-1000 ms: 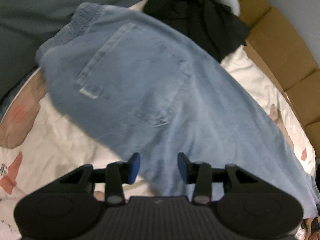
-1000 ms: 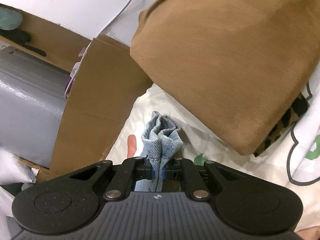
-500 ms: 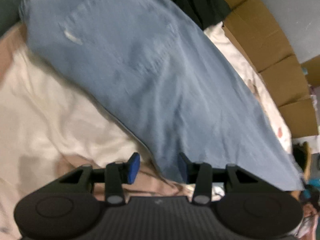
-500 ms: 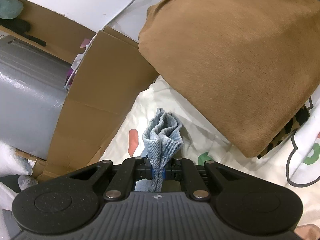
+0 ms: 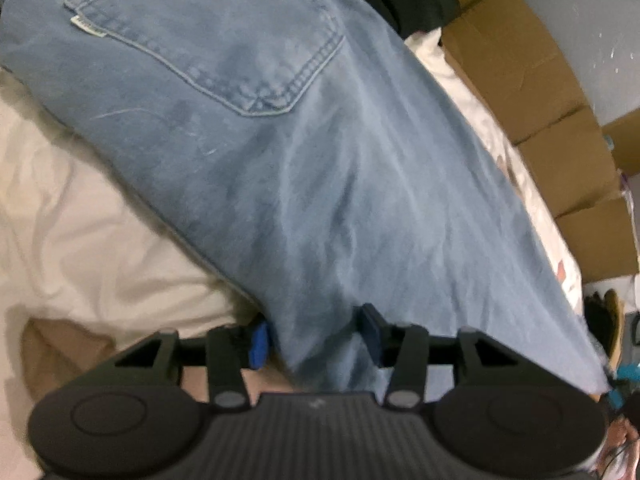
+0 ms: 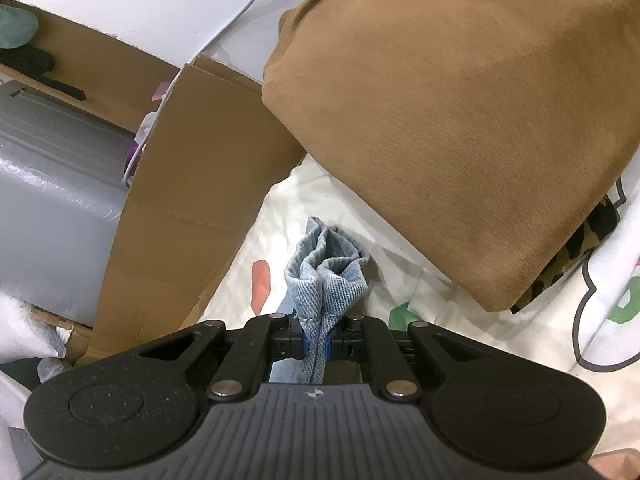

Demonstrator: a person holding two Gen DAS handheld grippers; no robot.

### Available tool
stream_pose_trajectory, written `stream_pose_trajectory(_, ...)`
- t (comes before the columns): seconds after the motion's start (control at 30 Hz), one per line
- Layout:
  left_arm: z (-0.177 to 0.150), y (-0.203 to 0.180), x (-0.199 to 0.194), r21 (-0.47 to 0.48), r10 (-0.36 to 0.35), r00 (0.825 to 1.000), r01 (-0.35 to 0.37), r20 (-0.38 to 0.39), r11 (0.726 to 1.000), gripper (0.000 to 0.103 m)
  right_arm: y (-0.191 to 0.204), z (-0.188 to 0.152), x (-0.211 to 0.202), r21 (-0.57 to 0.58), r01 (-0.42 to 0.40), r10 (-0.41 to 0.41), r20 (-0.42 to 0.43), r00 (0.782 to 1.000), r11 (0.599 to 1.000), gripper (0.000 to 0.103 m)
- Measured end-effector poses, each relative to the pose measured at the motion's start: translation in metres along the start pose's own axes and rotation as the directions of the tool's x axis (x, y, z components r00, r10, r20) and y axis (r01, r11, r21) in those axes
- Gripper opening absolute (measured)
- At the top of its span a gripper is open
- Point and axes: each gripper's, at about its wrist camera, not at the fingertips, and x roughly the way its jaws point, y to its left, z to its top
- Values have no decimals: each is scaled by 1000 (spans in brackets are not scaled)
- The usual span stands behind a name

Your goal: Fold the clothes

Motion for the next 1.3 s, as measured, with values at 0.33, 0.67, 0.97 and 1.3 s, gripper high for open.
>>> stream_pose_trajectory(0.33,-17,27,-28,-212,-229,969,245,98,946,34,-6,-3,-3,32,-9,9,6,1000,999,6)
stream_pose_trajectory(0.67,-29,37,-34,-267,-233,962,264,144,927,21,2,0,-5,14,-9,9,6,1000,1000,6)
stream_pose_trajectory(0.97,-17,19,-59,-173,-172,980,187,96,967,18,2,-3,-28,8,-27,27,34,999,1000,6)
stream_pose_trajectory(1.3,-22,-5,-84,-60,-84,996,83,-14,995,18,-42,-19,-93,78,4,-9,56,998,997,6)
